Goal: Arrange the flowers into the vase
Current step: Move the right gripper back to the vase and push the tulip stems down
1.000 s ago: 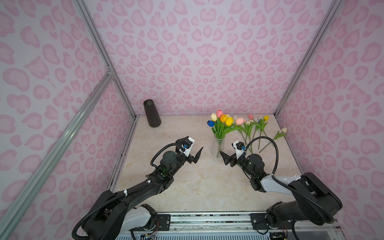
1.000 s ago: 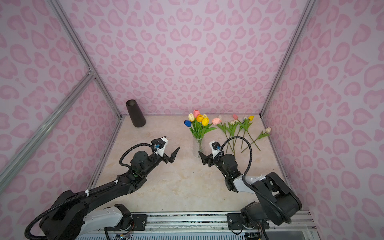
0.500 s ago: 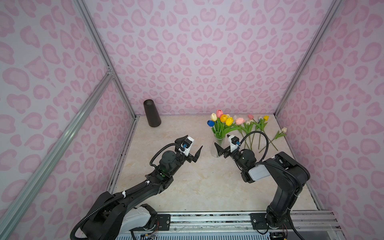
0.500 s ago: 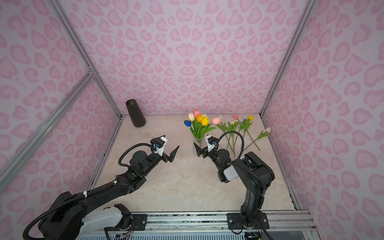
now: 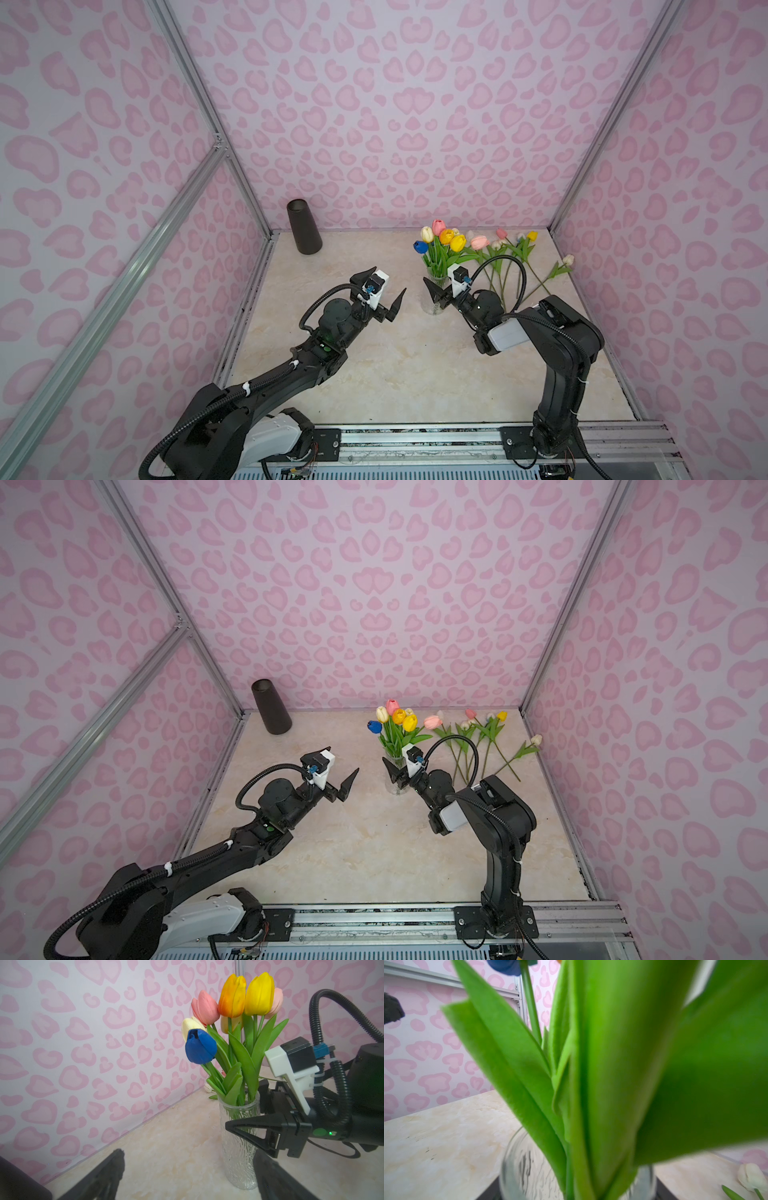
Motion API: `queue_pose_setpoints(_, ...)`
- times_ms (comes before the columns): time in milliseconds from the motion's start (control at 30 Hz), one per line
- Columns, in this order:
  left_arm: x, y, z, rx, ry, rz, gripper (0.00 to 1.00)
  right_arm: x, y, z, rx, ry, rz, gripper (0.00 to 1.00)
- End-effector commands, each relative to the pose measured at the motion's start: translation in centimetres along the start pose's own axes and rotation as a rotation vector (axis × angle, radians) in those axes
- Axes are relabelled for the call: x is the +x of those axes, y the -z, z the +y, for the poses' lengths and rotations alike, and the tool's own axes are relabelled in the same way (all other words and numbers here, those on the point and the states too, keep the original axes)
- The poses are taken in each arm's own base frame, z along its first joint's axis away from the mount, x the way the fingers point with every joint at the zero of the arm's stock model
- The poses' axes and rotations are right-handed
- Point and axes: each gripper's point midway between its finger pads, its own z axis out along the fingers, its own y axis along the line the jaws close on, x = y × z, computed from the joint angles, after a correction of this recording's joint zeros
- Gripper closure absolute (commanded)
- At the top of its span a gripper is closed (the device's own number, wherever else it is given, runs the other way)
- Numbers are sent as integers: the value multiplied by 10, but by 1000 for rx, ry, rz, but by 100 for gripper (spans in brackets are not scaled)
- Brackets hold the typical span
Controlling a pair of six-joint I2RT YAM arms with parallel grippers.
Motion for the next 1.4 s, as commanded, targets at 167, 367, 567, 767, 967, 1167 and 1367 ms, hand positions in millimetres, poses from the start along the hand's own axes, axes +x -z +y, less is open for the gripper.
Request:
queue_pose_setpoints(167, -8, -1, 10, -48, -10, -18, 3, 1, -6, 2, -34, 48, 18, 62)
queue_pose_setpoints(367, -6, 0, 14, -75, -17, -14, 3, -15, -25, -13, -39, 40, -29, 74)
queue_pose_setpoints(567, -6, 3, 16, -81, -17, -16, 3, -36, -74, -53, -30, 15, -96, 77)
queue_pose_setpoints(767, -3, 11, 20, -108, -29, -8, 3, -40, -126, -88, -19, -3, -145, 77)
queue_pose_setpoints(967, -1, 16, 24, -127, -33, -3, 3, -27, -178, -120, 27, 15, -152, 77)
queue_pose_setpoints(1167, 0, 17, 25, -131, -36, 0, 3, -8, -208, -146, 74, 27, -132, 77)
queue_pose_setpoints(1367, 0, 15, 25, -128, -35, 4, 3, 6, -225, -153, 59, 18, -106, 76)
